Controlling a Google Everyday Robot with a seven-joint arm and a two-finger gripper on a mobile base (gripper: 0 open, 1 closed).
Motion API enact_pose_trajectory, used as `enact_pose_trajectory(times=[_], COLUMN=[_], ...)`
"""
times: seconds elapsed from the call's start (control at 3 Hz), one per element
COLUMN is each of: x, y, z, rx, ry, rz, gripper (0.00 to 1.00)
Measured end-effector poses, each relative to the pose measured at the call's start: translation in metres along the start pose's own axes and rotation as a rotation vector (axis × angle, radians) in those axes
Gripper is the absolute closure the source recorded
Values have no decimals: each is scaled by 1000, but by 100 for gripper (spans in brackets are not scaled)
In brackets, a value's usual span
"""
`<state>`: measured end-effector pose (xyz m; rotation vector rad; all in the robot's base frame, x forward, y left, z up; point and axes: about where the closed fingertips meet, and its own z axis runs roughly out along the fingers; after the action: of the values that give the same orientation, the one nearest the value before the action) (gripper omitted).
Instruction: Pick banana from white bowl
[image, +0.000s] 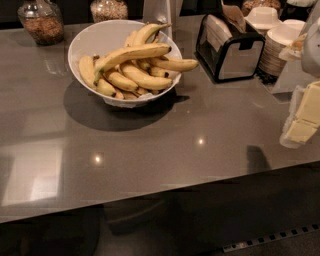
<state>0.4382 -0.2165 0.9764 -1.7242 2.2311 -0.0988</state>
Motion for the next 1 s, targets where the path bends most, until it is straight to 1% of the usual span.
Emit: enact_pose_trajectory(times=[0.33,0.67,1.0], x=[-3,-34,-89], y=[-1,-10,-27], z=[-2,-1,3], rx=[9,29,38], ry=[-14,-121,-282], rz=[-1,-29,-82], gripper=[0,0,0])
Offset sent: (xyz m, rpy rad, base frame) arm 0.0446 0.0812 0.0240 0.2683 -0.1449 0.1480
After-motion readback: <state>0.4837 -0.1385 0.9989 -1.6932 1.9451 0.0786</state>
